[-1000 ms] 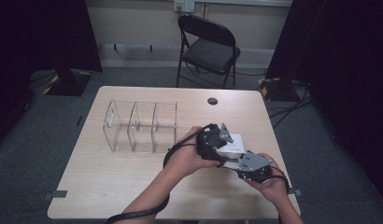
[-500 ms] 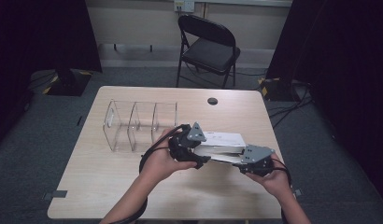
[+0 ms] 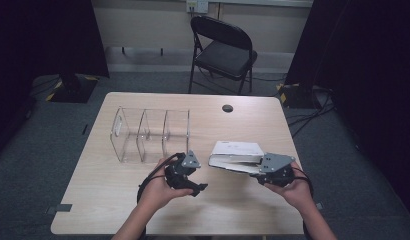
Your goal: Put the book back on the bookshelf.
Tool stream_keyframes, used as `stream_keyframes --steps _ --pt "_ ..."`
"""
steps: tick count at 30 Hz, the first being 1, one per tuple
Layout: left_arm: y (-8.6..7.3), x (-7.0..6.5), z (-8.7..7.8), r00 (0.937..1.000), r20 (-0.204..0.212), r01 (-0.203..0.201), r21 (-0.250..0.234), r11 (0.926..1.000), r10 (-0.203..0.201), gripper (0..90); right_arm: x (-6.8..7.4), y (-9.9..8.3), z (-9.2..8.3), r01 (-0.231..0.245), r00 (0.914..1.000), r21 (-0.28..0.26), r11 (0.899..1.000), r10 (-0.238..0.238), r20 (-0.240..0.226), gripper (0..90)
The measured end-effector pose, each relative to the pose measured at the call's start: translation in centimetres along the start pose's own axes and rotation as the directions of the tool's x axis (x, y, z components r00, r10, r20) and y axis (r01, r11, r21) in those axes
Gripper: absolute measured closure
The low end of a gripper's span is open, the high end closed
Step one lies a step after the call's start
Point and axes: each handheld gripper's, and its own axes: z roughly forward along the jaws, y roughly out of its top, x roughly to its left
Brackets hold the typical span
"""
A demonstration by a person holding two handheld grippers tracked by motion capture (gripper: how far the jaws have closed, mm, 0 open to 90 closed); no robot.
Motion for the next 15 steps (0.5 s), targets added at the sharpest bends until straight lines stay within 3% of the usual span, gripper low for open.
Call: stream_keyframes --steps 4,6,11,15 --pt "-1.6 0.0 1.0 0.9998 -0.002 0.018 0.036 0.9992 -0.017 28.4 -0.3 0.3 -0.1 0.010 0.9999 0.014 1.000 -0.010 -0.013 61.1" --pt "-2.3 -0.1 1.3 0.9994 -0.008 0.034 0.027 0.9991 -0.034 28.4 -0.6 0.5 -0.2 0.009 0.9998 0.021 1.000 -0.008 -0.019 61.7" --pt "-3.6 -0.2 2.0 0.9995 -0.017 0.027 0.027 0.9993 -0.026 26.8 -1.4 0.7 -0.8 -0.004 0.9989 0.024 1.000 0.005 -0.047 63.3" --pt "-4.3 0.0 2.4 0.9996 0.000 0.028 0.032 0.9991 -0.028 26.2 -1.8 0.6 -1.1 -0.023 0.9977 0.021 1.000 0.025 -0.062 63.7"
